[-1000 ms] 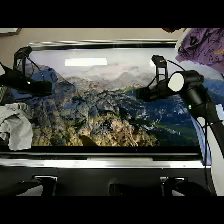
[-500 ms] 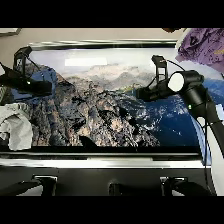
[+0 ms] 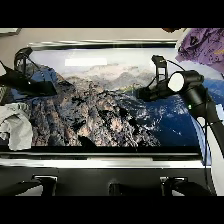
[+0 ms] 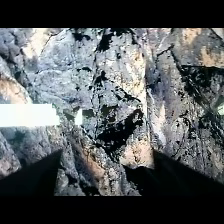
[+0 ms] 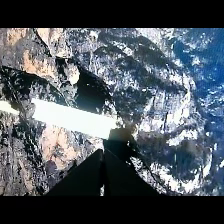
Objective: Fold the clothes and pants, and hang the long-sleeved shirts on hangers.
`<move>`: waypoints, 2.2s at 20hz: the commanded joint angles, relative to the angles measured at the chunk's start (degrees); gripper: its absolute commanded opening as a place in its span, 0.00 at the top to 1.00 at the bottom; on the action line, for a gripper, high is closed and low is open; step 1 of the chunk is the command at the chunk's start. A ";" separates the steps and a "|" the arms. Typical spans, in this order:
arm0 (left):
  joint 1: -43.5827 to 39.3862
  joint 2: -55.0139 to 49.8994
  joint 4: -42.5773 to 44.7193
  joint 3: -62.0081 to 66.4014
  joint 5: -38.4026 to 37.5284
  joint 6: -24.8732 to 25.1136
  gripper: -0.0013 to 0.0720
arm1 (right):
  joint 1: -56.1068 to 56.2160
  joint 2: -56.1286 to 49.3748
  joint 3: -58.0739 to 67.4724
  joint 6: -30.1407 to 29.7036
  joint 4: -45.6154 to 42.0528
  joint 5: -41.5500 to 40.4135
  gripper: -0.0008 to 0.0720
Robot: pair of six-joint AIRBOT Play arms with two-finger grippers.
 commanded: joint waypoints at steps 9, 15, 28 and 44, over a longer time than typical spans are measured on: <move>34.42 0.26 13.38 -22.80 18.82 -11.17 0.00 | 0.07 0.04 0.07 0.02 -0.44 -0.09 0.88; 40.50 -7.21 11.93 -24.65 29.03 -9.51 0.00 | 0.07 0.04 0.07 0.04 -0.42 -1.16 0.87; 28.89 -2.14 2.51 -24.11 18.51 -7.56 0.96 | 0.07 0.07 0.07 1.81 -0.81 2.89 0.87; -31.98 -24.22 -21.16 -3.13 37.66 -22.36 0.96 | -0.09 5.46 0.04 2.05 -24.81 15.08 0.69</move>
